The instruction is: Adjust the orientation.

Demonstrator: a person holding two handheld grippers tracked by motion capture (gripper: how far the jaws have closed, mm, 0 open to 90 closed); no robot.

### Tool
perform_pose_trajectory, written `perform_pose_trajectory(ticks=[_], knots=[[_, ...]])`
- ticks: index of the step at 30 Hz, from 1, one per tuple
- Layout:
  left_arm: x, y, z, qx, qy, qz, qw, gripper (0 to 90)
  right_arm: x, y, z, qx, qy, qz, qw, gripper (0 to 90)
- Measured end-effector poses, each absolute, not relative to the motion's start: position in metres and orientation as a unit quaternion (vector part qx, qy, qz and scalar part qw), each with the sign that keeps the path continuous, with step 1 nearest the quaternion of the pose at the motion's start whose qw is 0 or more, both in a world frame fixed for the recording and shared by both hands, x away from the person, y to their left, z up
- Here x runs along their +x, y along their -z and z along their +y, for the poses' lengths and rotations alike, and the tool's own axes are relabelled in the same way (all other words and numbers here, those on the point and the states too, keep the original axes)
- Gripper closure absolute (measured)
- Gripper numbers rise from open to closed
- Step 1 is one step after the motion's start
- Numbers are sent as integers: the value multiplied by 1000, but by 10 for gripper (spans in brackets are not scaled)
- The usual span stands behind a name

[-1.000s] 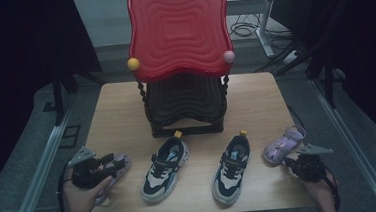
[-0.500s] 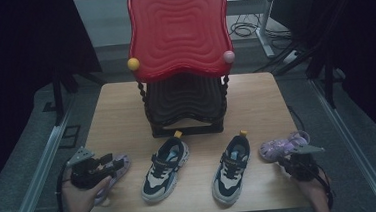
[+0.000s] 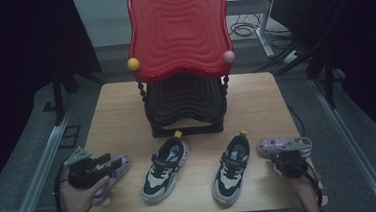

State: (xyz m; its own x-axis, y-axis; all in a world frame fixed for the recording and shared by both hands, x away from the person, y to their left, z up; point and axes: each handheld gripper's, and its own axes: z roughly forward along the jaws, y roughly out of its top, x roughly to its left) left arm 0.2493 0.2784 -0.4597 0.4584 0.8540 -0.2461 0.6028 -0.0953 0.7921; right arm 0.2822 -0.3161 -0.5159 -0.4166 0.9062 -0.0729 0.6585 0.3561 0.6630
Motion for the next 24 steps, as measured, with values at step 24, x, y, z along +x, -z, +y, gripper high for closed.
perform_pose_trajectory(ticks=[24], knots=[[248,458,286,721,-146,507,449,438,309,513,-286,500,-264,784,257,898]])
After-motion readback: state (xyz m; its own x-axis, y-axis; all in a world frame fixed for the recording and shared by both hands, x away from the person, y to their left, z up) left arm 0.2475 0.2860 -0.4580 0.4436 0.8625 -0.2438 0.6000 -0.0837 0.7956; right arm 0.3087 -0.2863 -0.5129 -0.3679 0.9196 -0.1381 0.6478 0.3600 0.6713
